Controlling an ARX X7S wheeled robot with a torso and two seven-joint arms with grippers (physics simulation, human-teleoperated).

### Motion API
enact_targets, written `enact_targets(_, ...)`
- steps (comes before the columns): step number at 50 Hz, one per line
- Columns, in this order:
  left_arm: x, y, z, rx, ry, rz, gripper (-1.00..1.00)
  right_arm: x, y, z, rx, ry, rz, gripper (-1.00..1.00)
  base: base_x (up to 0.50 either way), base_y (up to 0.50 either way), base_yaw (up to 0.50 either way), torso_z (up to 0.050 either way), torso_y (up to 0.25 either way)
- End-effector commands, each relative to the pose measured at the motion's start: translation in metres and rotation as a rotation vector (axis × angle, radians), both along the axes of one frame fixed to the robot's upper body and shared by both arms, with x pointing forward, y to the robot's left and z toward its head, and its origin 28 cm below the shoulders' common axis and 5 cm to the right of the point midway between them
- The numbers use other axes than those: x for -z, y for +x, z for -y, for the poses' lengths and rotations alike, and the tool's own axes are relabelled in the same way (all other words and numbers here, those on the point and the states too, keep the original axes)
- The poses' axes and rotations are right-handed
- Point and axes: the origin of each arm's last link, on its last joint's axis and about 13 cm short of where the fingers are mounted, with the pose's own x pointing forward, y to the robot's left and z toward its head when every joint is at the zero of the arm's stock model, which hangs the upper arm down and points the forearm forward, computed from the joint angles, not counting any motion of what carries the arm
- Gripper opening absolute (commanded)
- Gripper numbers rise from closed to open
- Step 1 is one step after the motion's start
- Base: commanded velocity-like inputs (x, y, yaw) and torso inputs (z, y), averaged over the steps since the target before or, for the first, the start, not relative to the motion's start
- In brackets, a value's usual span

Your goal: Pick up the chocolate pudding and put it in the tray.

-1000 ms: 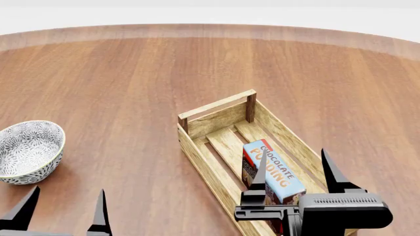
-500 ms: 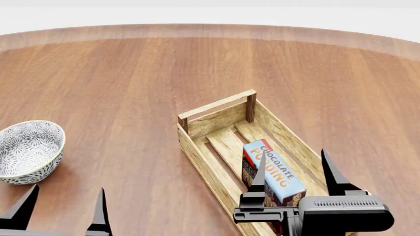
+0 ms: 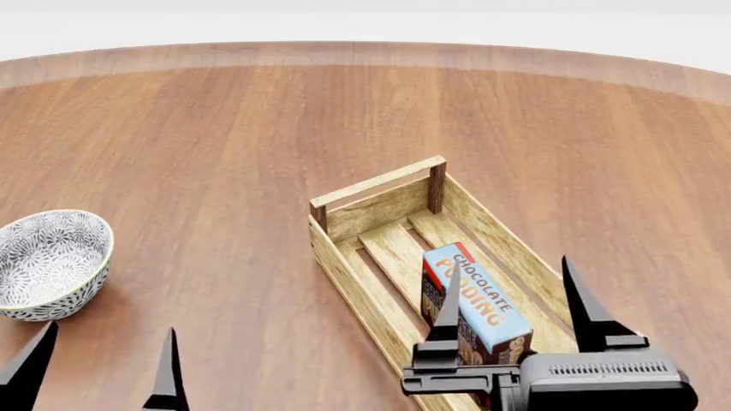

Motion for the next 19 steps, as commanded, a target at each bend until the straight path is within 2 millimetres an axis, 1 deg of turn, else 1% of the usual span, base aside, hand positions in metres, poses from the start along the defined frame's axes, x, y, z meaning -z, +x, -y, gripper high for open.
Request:
enact_targets(1,-0.0070,-0.0054,0.0001,0.005,-0.003,0.024,1.00,-0.0081,-0.0071,-0.0006,-0.002,-0.009,0.031,1.00,0.00,0.00,0.00,0.000,0.000)
enact_targets(19,-0.0149,-0.0104,0.0003,0.009,-0.002,0.049,1.00,-0.0128,-0.0117,0.0002,-0.002,-0.010,0.049,1.00,0.00,0.00,0.00,0.000,0.000)
